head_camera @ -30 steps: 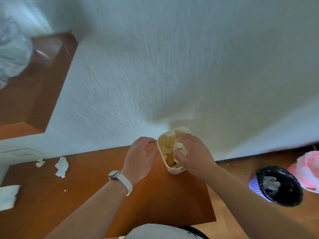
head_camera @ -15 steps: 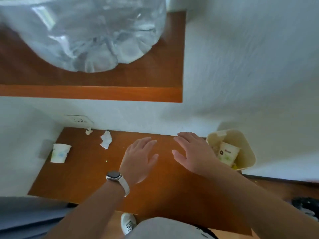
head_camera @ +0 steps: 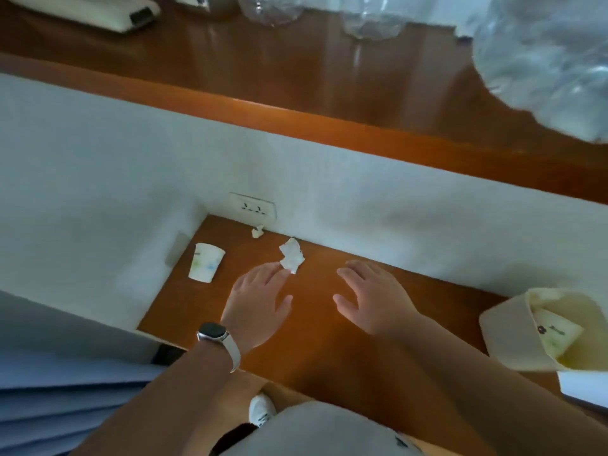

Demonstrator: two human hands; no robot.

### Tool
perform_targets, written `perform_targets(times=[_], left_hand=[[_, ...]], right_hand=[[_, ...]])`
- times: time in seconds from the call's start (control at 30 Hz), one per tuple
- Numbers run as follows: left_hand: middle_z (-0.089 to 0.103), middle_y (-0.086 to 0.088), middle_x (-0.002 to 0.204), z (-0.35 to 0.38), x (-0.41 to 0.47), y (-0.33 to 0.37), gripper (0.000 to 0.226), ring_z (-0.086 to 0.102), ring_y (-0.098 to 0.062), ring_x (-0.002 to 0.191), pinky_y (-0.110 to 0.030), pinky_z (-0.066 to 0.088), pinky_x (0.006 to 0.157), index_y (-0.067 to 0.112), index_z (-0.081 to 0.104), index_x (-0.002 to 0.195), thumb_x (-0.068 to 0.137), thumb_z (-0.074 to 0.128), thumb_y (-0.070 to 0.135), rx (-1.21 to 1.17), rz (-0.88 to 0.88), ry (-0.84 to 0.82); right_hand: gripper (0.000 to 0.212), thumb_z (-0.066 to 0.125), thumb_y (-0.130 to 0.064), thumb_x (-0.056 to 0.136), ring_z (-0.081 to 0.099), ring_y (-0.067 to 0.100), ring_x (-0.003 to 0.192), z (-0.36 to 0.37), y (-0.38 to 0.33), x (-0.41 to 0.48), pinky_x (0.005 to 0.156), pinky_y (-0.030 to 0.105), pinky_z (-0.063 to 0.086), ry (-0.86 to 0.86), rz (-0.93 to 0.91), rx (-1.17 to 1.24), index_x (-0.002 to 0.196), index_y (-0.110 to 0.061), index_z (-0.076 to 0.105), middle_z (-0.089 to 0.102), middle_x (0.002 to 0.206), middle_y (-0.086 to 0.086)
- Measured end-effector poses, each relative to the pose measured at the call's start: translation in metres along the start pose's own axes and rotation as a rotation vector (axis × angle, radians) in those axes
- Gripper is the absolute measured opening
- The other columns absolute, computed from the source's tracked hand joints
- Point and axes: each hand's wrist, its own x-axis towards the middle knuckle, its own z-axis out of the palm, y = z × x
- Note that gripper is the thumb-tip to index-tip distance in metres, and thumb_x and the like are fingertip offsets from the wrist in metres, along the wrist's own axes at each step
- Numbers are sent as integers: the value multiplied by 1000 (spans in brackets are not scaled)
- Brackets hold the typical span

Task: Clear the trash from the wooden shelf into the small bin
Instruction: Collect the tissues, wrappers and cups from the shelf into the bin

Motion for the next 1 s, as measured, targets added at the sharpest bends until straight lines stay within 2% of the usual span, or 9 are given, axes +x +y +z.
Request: perform_targets(times=[0.17, 0.5, 0.7, 0.83, 1.0], left_hand=[[42, 7, 148, -4, -12, -76, 50, 39, -18, 137, -39, 36, 108, 33, 42, 139, 94, 49, 51, 1, -63, -24], [53, -6, 140, -5, -11, -167, 47, 48, -28, 129, -44, 47, 100, 22, 53, 134, 91, 59, 41, 81, -24, -52], [50, -10, 142, 13, 16, -194, 48, 48, -30, 129, -42, 49, 95, 20, 52, 134, 90, 59, 39, 89, -121, -57], [42, -12, 146, 28, 30, -201, 57, 45, -31, 129, -43, 48, 96, 18, 41, 139, 90, 57, 43, 57, -235, -60], [43, -10, 141, 40, 44, -197, 71, 48, -28, 123, -39, 53, 90, 16, 32, 141, 86, 62, 49, -97, -409, -3]], right_hand=[[55, 39, -53, 96, 36, 17, 138, 15, -53, 37, 111, 37, 32, -13, 2, -42, 143, -25, 38, 41, 148, -5], [50, 50, -41, 94, 46, 18, 127, 47, -92, 83, 102, 34, 42, -51, 19, -56, 139, -20, 44, 50, 139, -2], [44, 57, -37, 92, 53, 17, 119, 65, -77, 118, 97, 31, 46, -45, -5, -75, 132, -19, 51, 55, 133, -2], [44, 64, -31, 87, 56, 20, 113, 78, -64, 146, 92, 34, 51, -84, -39, -58, 128, -18, 53, 56, 130, 2], [56, 68, -23, 84, 52, 21, 120, 87, -53, 181, 98, 37, 49, -135, -54, -13, 136, -21, 46, 48, 137, 1]])
